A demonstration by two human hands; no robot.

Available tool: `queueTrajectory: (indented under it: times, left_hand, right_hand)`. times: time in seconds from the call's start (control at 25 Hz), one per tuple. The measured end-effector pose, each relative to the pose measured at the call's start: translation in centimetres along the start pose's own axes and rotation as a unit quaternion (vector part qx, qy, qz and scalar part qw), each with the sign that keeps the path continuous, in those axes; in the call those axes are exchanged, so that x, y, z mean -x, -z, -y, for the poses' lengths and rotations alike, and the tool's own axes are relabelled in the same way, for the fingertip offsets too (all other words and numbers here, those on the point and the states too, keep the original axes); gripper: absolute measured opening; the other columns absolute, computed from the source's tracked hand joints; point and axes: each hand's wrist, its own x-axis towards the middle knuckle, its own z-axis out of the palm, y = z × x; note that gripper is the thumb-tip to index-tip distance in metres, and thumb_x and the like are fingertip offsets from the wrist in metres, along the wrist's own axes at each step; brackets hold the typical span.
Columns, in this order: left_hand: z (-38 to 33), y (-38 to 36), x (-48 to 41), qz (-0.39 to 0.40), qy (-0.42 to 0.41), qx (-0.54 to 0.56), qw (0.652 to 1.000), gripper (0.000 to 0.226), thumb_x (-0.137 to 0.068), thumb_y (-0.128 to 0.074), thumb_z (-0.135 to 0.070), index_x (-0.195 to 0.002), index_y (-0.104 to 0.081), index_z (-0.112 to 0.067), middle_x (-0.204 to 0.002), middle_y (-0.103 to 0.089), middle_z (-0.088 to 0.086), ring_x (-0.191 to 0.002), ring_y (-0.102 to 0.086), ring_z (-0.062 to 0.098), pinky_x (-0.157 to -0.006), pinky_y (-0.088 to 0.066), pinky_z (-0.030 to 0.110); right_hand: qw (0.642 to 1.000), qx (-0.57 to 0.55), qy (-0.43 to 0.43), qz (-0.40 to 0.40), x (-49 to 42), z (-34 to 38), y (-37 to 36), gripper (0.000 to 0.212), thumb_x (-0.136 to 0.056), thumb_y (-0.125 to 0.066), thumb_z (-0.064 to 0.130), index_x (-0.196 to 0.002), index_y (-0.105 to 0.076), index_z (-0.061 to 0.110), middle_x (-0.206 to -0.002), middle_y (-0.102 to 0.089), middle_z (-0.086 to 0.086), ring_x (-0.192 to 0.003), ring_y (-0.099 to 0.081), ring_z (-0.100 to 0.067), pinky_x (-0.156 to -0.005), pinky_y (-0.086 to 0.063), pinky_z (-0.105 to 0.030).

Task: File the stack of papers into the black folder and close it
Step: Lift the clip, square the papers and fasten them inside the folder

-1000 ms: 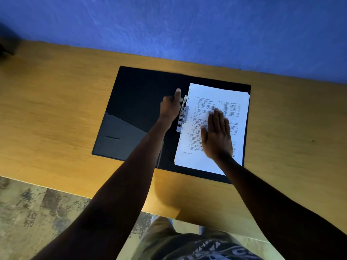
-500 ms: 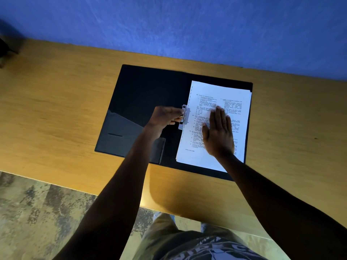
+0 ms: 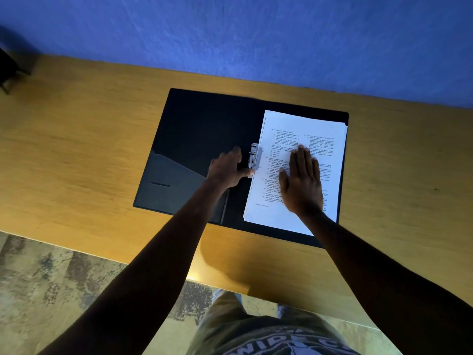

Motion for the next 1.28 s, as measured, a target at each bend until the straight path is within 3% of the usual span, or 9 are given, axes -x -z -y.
queueTrajectory:
  times: [0.28,0.4,0.52,0.64,0.68,0.76,0.88,1.0,1.28]
  left_hand:
    - [0.3,-0.1,-0.1,-0.018,0.065,0.002,0.998,0.036,-0.075,-0.076,-0.046,-0.076,-0.053,-0.019,-0.082,-0.059,-0.002,-0.084,-0.051,0.019,-0.081,-0.031,0.038]
    - [0.4,0.0,0.0,-0.008,0.084,0.050,0.995,0.032,-0.074,-0.078,-0.046,-0.075,-0.058,-0.020,-0.080,-0.060,-0.004,-0.086,-0.057,0.019,-0.086,-0.042,0.041]
    - [0.0,0.4,-0.1,0.012,0.081,0.105,0.991,0.028,-0.074,-0.081,-0.038,-0.077,-0.064,-0.015,-0.077,-0.063,-0.001,-0.084,-0.064,0.023,-0.081,-0.053,0.043]
    - [-0.1,0.7,0.4,0.009,0.073,0.133,0.988,0.022,-0.075,-0.082,-0.030,-0.075,-0.065,-0.015,-0.071,-0.063,-0.003,-0.081,-0.065,0.023,-0.075,-0.053,0.038]
    - [0.2,0.8,0.8,-0.009,0.070,0.137,0.988,0.019,-0.076,-0.080,-0.027,-0.076,-0.065,-0.015,-0.074,-0.064,-0.002,-0.085,-0.066,0.024,-0.076,-0.053,0.037]
    - [2.1,1.5,1.7,-0.097,0.093,0.105,0.985,0.012,-0.082,-0.073,-0.022,-0.090,-0.068,-0.013,-0.099,-0.066,0.007,-0.102,-0.062,0.029,-0.088,-0.052,0.041]
    - [7.3,3.4,4.1,-0.245,0.214,-0.037,0.945,0.032,-0.090,-0.058,-0.020,-0.119,-0.060,-0.009,-0.127,-0.052,0.016,-0.119,-0.047,0.035,-0.099,-0.038,0.049]
    - [11.4,4.8,5.9,-0.236,0.297,-0.086,0.921,0.046,-0.095,-0.050,-0.031,-0.127,-0.050,0.001,-0.131,-0.047,0.022,-0.122,-0.043,0.039,-0.101,-0.033,0.051]
    - [12.7,6.0,5.6,-0.206,0.301,-0.078,0.928,0.057,-0.097,-0.044,-0.045,-0.125,-0.052,0.004,-0.128,-0.049,0.023,-0.118,-0.046,0.041,-0.097,-0.037,0.051]
  right_hand:
    - [1.000,-0.006,-0.002,-0.008,-0.1,0.0,-0.1,0.062,-0.105,-0.028,0.040,-0.150,-0.029,-0.002,-0.159,-0.026,-0.022,-0.150,-0.019,-0.034,-0.122,-0.021,-0.047]
    - [1.000,-0.009,0.000,-0.008,0.0,0.1,0.0,0.062,-0.104,-0.030,0.040,-0.150,-0.030,-0.002,-0.159,-0.026,-0.022,-0.150,-0.021,-0.034,-0.122,-0.022,-0.047]
    - [1.000,-0.010,-0.002,-0.001,0.0,0.0,0.1,0.062,-0.104,-0.031,0.039,-0.150,-0.029,-0.003,-0.159,-0.025,-0.022,-0.150,-0.020,-0.034,-0.122,-0.021,-0.048]
    - [1.000,-0.010,0.000,0.002,0.0,0.1,0.1,0.062,-0.104,-0.031,0.039,-0.150,-0.028,-0.003,-0.160,-0.024,-0.022,-0.150,-0.019,-0.035,-0.122,-0.020,-0.048]
    - [1.000,-0.010,-0.001,0.002,0.0,0.0,0.1,0.062,-0.104,-0.031,0.038,-0.150,-0.028,-0.003,-0.160,-0.023,-0.022,-0.150,-0.019,-0.035,-0.123,-0.019,-0.047]
    - [1.000,-0.008,-0.001,0.005,0.0,0.0,0.0,0.062,-0.104,-0.031,0.038,-0.150,-0.028,-0.003,-0.160,-0.023,-0.023,-0.150,-0.018,-0.035,-0.123,-0.018,-0.047]
    - [1.000,-0.005,0.007,0.008,0.0,-0.2,-0.2,0.063,-0.104,-0.029,0.039,-0.150,-0.028,-0.003,-0.160,-0.022,-0.023,-0.151,-0.017,-0.035,-0.123,-0.017,-0.047]
    - [1.000,-0.006,0.005,0.011,-0.2,0.0,-0.1,0.063,-0.103,-0.028,0.039,-0.149,-0.029,-0.004,-0.160,-0.023,-0.023,-0.151,-0.018,-0.035,-0.123,-0.016,-0.046]
    - [1.000,0.004,0.020,-0.001,0.0,0.0,-0.1,0.063,-0.103,-0.026,0.038,-0.147,-0.033,-0.006,-0.158,-0.026,-0.026,-0.149,-0.021,-0.037,-0.122,-0.019,-0.049]
